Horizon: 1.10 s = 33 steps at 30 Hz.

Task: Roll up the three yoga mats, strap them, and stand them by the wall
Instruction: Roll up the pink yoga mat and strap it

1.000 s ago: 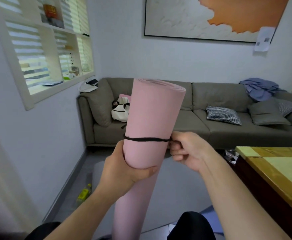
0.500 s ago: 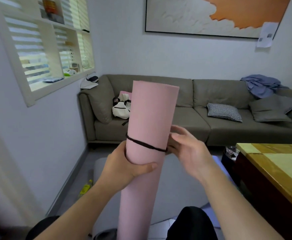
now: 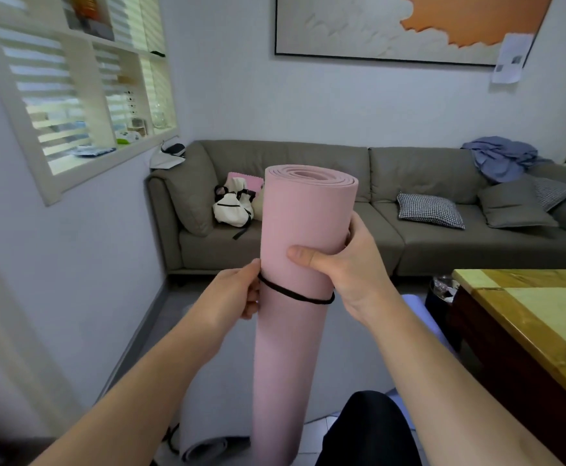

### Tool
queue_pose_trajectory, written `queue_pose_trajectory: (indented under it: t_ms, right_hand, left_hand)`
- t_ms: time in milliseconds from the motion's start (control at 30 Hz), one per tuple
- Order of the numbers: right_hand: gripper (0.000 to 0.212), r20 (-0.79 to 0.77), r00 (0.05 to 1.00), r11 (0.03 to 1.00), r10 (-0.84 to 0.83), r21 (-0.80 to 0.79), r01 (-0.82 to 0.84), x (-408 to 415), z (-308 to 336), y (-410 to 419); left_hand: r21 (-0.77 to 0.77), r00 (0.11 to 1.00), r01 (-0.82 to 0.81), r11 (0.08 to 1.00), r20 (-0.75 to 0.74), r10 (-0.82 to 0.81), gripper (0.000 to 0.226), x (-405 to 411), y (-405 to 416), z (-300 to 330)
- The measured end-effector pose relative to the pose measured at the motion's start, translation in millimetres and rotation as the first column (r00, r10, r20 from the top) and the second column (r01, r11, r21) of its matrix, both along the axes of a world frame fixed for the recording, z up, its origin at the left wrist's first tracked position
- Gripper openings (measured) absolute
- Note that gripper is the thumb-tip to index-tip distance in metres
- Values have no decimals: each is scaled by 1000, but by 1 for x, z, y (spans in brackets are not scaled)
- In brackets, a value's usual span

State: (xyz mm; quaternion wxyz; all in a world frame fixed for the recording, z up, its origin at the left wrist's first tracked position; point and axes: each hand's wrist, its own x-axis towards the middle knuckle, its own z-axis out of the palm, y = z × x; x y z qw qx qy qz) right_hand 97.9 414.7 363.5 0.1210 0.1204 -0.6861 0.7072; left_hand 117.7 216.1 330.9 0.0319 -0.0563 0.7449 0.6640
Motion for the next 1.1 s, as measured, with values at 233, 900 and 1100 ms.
queue_pose_trajectory:
  t_ms: [233, 900, 1100]
  right_hand:
    - [96, -17, 1000, 999, 16, -28, -17, 0, 2, 7]
    - [39, 136, 983, 927, 126, -368, -68, 0, 29, 5]
    - [34, 525, 851, 996, -14, 79, -32, -9, 7, 10]
  left_hand:
    - [-134, 994, 43, 990, -96, -56, 28, -9, -6, -2]
    - [-235, 947, -170, 957, -309, 93, 103, 10, 24, -38]
    - [-161, 944, -81, 984, -329, 24, 101, 5, 15, -34]
